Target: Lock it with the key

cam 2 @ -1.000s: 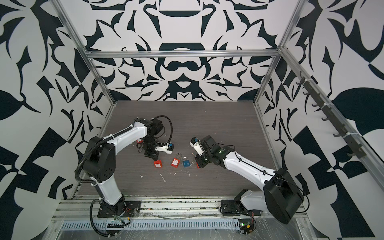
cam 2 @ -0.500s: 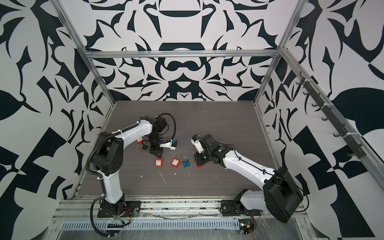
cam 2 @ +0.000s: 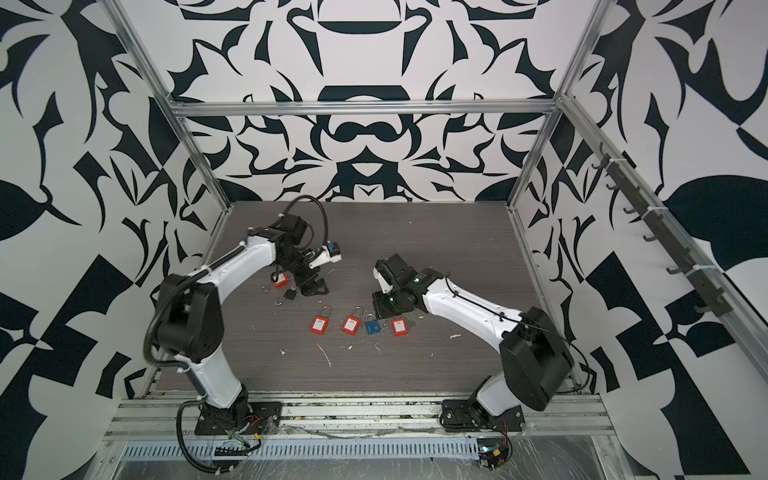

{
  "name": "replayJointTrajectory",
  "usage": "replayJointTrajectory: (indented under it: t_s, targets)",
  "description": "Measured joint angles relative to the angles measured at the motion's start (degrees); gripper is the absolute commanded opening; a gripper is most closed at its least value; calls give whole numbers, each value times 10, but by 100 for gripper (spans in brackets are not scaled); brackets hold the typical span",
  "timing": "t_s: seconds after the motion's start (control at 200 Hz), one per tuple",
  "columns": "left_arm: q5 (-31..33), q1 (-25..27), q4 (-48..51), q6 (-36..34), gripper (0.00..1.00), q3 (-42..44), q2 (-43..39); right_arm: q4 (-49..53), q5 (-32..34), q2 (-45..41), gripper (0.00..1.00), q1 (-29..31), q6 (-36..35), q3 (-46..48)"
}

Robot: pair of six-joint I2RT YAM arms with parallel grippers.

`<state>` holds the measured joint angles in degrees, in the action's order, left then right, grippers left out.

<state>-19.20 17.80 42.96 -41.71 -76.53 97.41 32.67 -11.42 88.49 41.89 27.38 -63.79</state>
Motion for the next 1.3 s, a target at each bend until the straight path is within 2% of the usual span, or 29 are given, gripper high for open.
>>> replayJointTrajectory:
  t_s: [0.145, 0.295, 0.45, 0.61, 0.78, 0.955, 1.3]
  targets:
    - [-33, -48, -144, 138, 99, 92, -129, 23, 14, 90, 0, 33, 35, -98]
    - [-50, -54, -281, 256, 99, 201, -212, 59, 3, 198, 0, 62, 70, -205]
    - [-7, -58, -383, 379, 99, 296, -271, 92, -14, 270, 0, 80, 103, -266]
    - [59, -68, -410, 476, 99, 310, -295, 115, -30, 304, 0, 90, 132, -292]
    - [80, -76, -380, 525, 99, 296, -292, 128, -42, 330, 0, 96, 149, -316]
    - [82, -77, -332, 538, 99, 281, -275, 145, -45, 359, 0, 101, 153, -345]
    - [84, -78, -285, 545, 99, 281, -273, 172, -49, 384, 15, 109, 156, -372]
